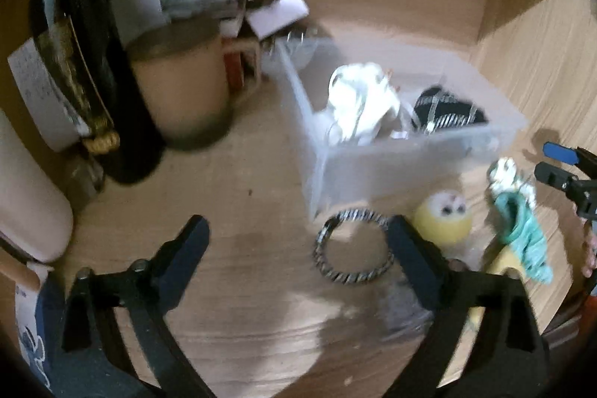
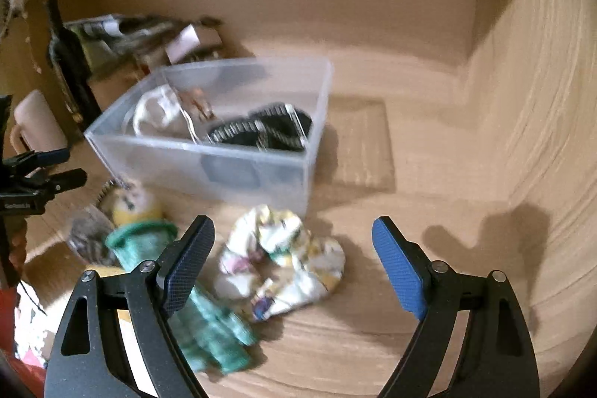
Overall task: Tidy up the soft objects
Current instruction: 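Grasp the beaded bracelet with the left tool while the right tool grasps the floral scrunchie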
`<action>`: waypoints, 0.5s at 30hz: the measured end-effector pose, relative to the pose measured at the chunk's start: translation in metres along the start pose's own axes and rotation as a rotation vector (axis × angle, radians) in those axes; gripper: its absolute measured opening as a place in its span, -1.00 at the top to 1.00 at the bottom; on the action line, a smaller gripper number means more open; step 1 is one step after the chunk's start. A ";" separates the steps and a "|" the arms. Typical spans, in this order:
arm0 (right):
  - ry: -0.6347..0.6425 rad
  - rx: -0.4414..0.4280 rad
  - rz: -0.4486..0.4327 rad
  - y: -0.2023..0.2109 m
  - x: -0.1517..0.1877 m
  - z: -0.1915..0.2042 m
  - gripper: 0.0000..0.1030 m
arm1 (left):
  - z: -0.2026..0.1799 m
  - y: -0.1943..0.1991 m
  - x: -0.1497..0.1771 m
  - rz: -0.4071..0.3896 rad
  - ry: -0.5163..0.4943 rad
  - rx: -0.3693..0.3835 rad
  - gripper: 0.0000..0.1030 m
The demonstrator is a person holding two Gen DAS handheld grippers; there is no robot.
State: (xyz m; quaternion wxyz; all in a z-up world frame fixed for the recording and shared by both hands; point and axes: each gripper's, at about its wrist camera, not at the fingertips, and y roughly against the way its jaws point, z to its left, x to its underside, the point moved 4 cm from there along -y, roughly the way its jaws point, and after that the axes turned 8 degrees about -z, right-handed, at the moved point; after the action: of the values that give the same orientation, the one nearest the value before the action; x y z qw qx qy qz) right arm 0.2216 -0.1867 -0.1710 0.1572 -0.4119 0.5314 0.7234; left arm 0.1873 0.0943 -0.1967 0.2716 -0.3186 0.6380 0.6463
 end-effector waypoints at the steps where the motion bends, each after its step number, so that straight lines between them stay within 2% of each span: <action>1: -0.006 0.003 0.012 -0.003 0.003 -0.002 -0.65 | 0.001 -0.003 0.004 0.018 -0.006 -0.001 -0.59; 4: -0.032 0.004 0.053 -0.013 0.012 -0.007 -0.65 | 0.001 -0.009 0.013 0.050 0.002 0.010 -0.51; 9: -0.018 -0.022 0.109 -0.025 0.021 -0.002 -0.62 | -0.004 -0.015 0.023 0.089 -0.009 0.040 -0.11; 14: 0.015 -0.033 0.125 -0.029 0.026 0.007 -0.39 | -0.007 -0.025 0.026 0.109 -0.015 0.036 0.16; 15: 0.016 -0.040 0.125 -0.028 0.026 0.008 -0.28 | -0.008 -0.026 0.027 0.116 -0.010 0.042 0.23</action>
State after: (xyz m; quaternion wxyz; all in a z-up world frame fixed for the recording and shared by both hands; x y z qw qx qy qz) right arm 0.2211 -0.1739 -0.2084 0.0989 -0.3867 0.5427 0.7391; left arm 0.1901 0.0863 -0.2340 0.2435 -0.2725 0.6673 0.6489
